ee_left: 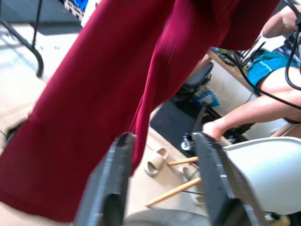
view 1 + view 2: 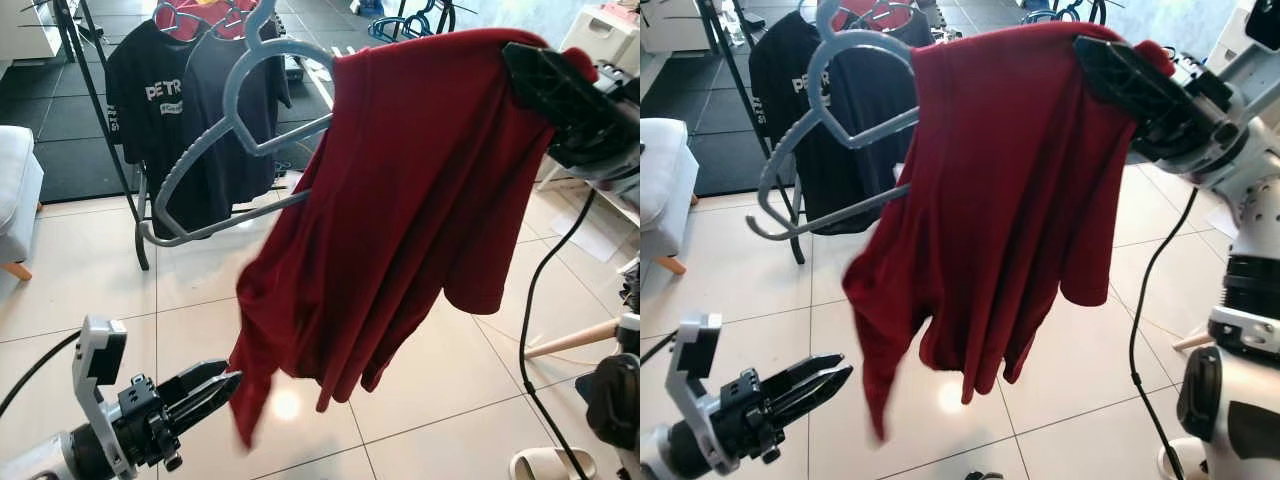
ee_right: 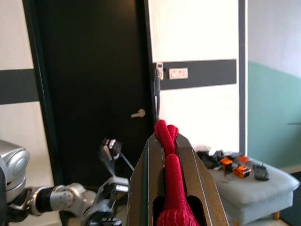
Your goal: Hang hanger
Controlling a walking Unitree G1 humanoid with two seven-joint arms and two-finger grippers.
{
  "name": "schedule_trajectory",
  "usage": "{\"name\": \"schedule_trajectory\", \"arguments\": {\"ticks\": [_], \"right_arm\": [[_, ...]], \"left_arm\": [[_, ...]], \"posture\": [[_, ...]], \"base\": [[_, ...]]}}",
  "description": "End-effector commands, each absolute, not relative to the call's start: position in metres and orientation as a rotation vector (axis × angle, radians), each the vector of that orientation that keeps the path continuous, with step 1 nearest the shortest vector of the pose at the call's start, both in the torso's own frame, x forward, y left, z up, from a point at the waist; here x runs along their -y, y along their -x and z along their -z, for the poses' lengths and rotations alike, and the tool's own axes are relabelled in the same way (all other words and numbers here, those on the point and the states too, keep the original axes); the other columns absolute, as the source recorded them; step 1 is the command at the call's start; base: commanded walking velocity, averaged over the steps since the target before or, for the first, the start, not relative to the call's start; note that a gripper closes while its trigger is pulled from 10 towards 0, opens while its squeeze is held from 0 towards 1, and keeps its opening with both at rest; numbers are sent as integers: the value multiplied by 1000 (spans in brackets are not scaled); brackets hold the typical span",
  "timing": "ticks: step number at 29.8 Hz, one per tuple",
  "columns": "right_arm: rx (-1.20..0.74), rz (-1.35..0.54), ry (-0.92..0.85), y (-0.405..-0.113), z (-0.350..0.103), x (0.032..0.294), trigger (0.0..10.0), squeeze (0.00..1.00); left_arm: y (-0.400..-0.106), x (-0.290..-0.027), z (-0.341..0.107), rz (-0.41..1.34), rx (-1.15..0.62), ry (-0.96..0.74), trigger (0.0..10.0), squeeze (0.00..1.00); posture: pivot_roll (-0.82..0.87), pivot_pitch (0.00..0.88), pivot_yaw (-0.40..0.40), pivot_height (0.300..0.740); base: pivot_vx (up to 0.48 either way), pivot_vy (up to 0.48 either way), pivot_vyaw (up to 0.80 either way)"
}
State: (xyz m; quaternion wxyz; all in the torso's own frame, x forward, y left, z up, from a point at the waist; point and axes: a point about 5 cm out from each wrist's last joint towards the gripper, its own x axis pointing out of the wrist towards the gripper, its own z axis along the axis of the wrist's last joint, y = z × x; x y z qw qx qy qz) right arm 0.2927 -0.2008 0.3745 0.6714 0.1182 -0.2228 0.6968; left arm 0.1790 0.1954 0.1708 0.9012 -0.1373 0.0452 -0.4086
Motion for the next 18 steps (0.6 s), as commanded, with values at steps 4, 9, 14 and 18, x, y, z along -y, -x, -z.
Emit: {"name": "schedule_trajectory", "arguments": {"ticks": [4, 9, 14, 18], "right_arm": [[387, -1596, -177, -294, -351, 180, 0, 0], [326, -1610, -164, -296, -338, 171, 0, 0], [309, -1621, -158, -295, -335, 169, 0, 0], [276, -1668, -154, -288, -331, 163, 0, 0]], "left_arm": [[-189, -213, -229, 765, 153, 114, 10000, 1000], [-184, -225, -277, 752, 340, 24, 10000, 1000], [-182, -230, -286, 741, 378, 22, 10000, 1000], [-177, -241, -286, 721, 396, 63, 10000, 1000]], "posture": [[-12, 156, -79, 740], [-11, 155, -78, 740], [-9, 156, -78, 740], [-11, 160, -76, 740]], "base": [[0, 0, 0], [0, 0, 0], [0, 0, 0], [0, 0, 0]]}}
